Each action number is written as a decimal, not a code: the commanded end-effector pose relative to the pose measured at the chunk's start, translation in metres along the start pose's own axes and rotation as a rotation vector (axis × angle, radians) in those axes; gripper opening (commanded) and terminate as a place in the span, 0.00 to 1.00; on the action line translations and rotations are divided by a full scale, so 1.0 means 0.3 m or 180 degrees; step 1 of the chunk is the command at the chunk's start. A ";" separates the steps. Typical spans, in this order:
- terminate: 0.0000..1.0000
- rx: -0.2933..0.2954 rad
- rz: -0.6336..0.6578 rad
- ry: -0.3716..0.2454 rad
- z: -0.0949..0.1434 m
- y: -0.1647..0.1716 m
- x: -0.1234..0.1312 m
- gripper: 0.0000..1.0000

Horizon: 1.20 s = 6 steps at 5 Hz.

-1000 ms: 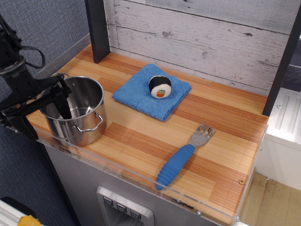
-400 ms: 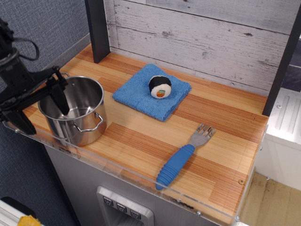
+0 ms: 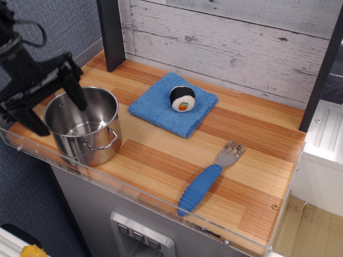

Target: Move cloth close to right edge of table above blue fork.

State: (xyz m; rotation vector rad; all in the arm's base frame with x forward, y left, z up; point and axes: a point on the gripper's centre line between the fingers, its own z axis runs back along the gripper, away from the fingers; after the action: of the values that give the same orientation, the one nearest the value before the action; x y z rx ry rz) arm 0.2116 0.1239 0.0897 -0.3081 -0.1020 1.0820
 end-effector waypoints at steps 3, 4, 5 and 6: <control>0.00 -0.0337 -0.0235 0.0185 -0.051 -0.373 -0.003 1.00; 0.00 -0.0100 -0.0374 0.0311 -0.167 -0.423 0.001 1.00; 0.00 0.0013 -0.0407 0.0373 -0.224 -0.425 0.019 1.00; 0.00 0.0079 -0.0402 0.0445 -0.270 -0.434 0.045 1.00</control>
State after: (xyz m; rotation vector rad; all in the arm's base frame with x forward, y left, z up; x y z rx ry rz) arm 0.3464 0.0612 0.0357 -0.3424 0.0645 0.9405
